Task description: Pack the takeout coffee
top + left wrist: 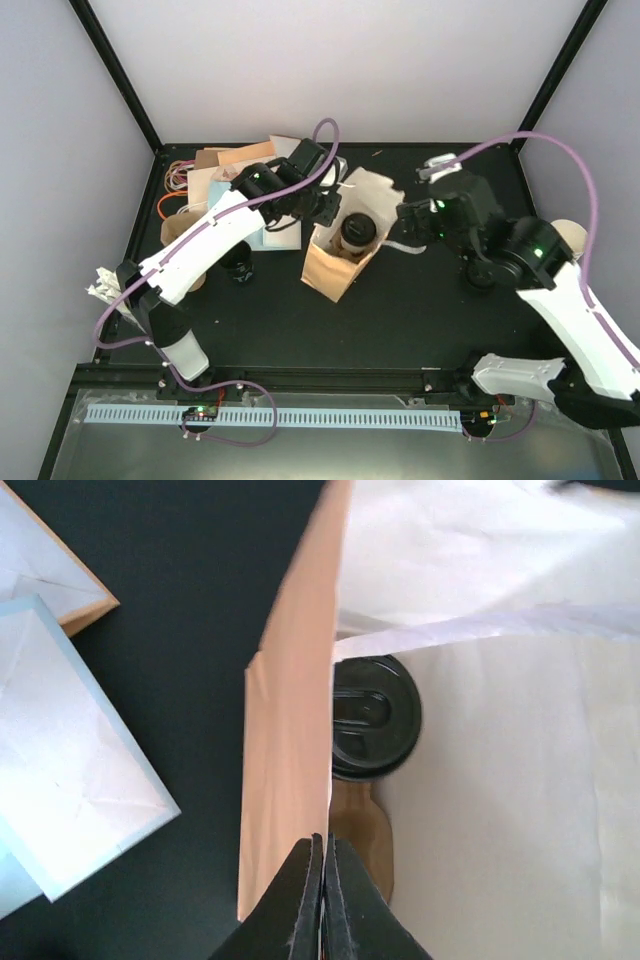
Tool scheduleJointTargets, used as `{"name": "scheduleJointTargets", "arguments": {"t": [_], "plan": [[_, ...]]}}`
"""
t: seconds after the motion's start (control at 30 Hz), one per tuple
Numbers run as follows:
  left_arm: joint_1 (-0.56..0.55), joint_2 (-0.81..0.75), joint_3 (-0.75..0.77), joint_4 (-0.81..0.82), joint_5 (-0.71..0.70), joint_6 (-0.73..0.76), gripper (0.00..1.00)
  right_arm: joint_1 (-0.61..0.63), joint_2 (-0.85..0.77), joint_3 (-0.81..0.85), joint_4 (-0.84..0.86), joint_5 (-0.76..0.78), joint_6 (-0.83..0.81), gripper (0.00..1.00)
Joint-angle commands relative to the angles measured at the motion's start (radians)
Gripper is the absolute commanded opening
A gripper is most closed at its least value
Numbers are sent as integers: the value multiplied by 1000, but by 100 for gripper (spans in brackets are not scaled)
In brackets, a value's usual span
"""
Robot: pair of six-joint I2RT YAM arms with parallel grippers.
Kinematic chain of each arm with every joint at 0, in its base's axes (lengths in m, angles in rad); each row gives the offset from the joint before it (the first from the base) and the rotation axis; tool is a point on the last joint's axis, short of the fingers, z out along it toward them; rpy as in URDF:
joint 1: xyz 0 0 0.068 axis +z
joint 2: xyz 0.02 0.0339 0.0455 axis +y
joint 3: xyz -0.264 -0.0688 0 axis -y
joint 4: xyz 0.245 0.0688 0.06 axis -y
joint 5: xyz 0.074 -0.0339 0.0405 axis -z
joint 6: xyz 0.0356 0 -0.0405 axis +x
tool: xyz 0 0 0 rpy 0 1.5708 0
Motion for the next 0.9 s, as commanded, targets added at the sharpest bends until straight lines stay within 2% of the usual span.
{"name": "scheduleJointTargets", "arguments": {"t": [0.0, 0.3, 0.47, 0.53, 0.6, 0.7, 0.8, 0.87], "plan": [[58, 34, 48, 134, 26, -9, 3, -6, -103, -31, 80, 139, 65, 100], [190, 144, 109, 243, 121, -55, 4, -6, -191, -148, 89, 145, 113, 100], [223, 161, 121, 327, 154, -65, 5, -5, -280, -280, 150, 150, 156, 100], [230, 170, 145, 326, 166, -66, 8, -5, -294, -306, 148, 144, 172, 100], [232, 174, 159, 319, 177, -64, 17, -6, -297, -320, 134, 143, 189, 100], [234, 166, 160, 311, 196, -55, 36, -6, -310, -342, 130, 138, 203, 100], [234, 149, 158, 291, 212, -49, 61, -6, -342, -373, 147, 135, 214, 100], [234, 121, 157, 268, 222, -46, 70, -6, -372, -402, 170, 134, 223, 100]]}}
